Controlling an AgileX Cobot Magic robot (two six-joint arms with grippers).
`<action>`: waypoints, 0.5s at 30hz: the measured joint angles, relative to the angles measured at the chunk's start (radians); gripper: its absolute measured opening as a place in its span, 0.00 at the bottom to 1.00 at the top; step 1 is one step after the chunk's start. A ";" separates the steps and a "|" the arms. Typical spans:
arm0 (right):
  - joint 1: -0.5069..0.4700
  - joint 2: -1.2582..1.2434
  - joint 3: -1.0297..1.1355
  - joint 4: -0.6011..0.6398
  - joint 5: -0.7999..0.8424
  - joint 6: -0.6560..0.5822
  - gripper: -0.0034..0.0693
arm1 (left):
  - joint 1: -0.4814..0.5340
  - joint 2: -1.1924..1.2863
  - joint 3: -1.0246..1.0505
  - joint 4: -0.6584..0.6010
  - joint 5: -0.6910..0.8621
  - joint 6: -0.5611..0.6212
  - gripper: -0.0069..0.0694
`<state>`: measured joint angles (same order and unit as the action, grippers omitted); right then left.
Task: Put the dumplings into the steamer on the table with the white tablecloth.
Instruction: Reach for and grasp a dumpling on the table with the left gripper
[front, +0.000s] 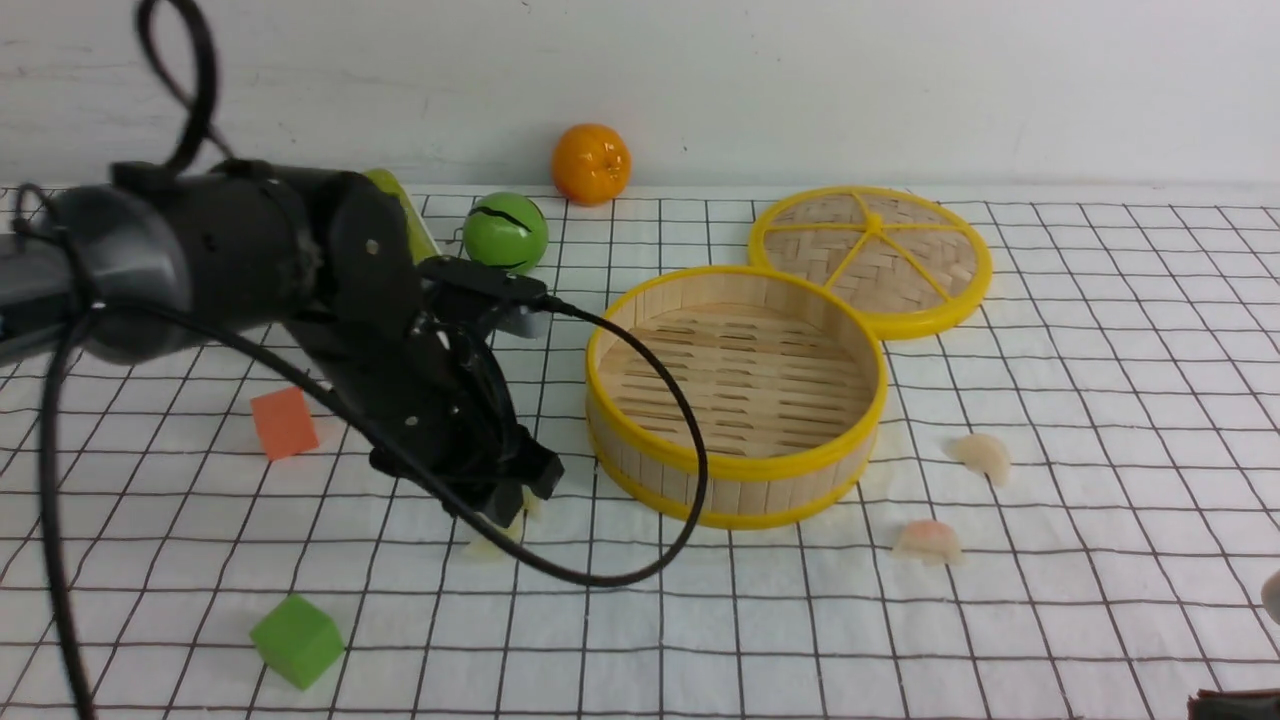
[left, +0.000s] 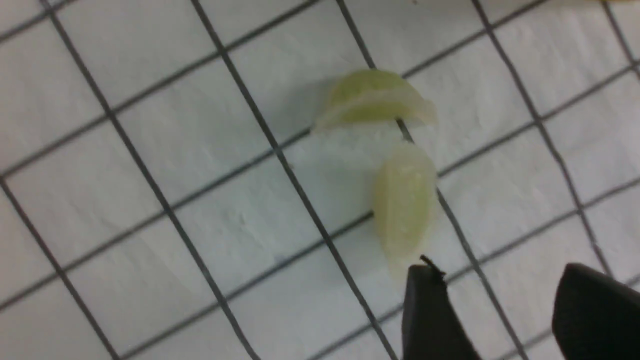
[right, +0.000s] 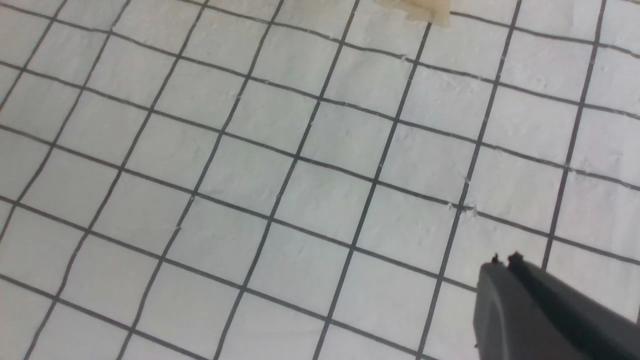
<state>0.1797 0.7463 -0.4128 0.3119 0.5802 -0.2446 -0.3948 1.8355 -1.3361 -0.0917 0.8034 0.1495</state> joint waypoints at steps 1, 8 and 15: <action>0.000 0.000 0.000 0.000 0.000 0.000 0.03 | -0.004 0.037 -0.022 0.024 -0.018 -0.012 0.60; 0.000 0.000 0.000 0.000 -0.003 0.000 0.04 | -0.004 0.159 -0.050 0.049 -0.069 -0.027 0.62; 0.000 0.000 0.000 0.007 -0.011 0.000 0.04 | -0.004 0.175 -0.054 0.032 -0.063 -0.062 0.37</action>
<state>0.1797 0.7463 -0.4128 0.3192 0.5697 -0.2446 -0.3991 2.0106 -1.3899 -0.0595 0.7402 0.0872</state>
